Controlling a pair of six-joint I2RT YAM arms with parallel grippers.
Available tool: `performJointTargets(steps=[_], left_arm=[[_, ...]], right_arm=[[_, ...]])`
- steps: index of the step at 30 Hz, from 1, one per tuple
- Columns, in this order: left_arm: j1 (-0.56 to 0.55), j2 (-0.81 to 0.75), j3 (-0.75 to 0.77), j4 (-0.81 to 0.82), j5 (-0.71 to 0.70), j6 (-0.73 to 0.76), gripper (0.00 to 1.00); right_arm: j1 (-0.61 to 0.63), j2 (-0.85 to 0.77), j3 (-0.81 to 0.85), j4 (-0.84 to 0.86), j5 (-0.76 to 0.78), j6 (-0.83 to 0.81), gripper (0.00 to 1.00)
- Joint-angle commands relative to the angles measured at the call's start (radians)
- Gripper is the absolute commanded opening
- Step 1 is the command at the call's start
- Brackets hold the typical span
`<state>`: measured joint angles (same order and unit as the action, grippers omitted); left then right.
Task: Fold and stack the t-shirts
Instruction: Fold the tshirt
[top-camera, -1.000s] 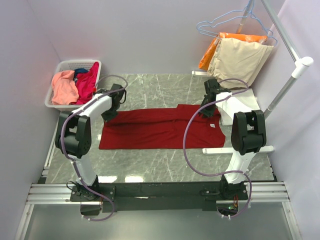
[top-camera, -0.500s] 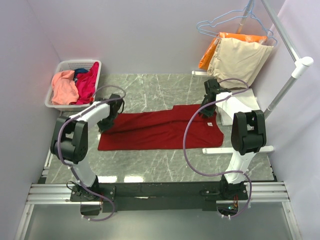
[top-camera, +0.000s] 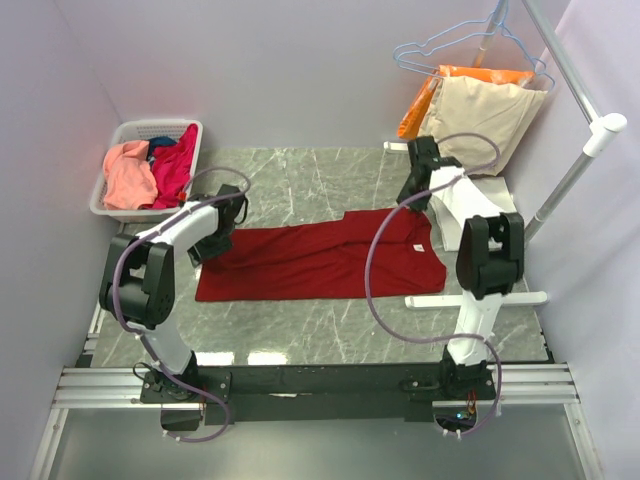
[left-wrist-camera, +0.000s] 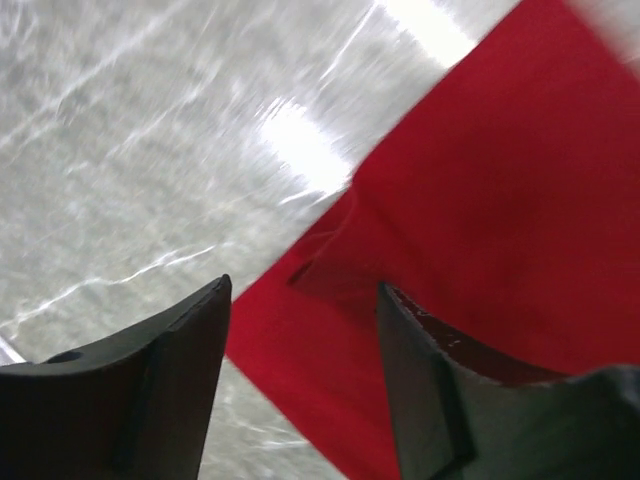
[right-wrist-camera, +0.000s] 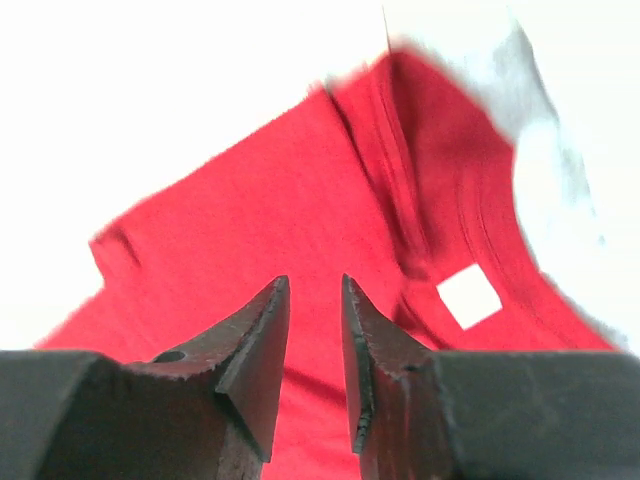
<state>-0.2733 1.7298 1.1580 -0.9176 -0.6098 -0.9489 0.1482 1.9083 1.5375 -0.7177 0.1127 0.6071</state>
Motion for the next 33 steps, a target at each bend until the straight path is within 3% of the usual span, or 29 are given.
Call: performJointTargets(steps=[1, 5, 22, 33], left_arm=[[-0.001, -0.022, 0.103, 0.013, -0.001, 0.027, 0.67], [-0.001, -0.033, 0.143, -0.010, 0.008, 0.041, 0.69], [-0.001, -0.044, 0.143, -0.010, 0.039, 0.067, 0.71], [-0.001, -0.033, 0.158, -0.010, 0.038, 0.073, 0.72]], right_arm=[[0.004, 0.151, 0.200, -0.050, 0.093, -0.023, 0.35], [0.001, 0.259, 0.349, -0.115, 0.131, -0.030, 0.36], [-0.053, 0.431, 0.513, -0.170, 0.131, -0.084, 0.40], [-0.056, 0.394, 0.401, -0.103, 0.009, -0.079, 0.40]])
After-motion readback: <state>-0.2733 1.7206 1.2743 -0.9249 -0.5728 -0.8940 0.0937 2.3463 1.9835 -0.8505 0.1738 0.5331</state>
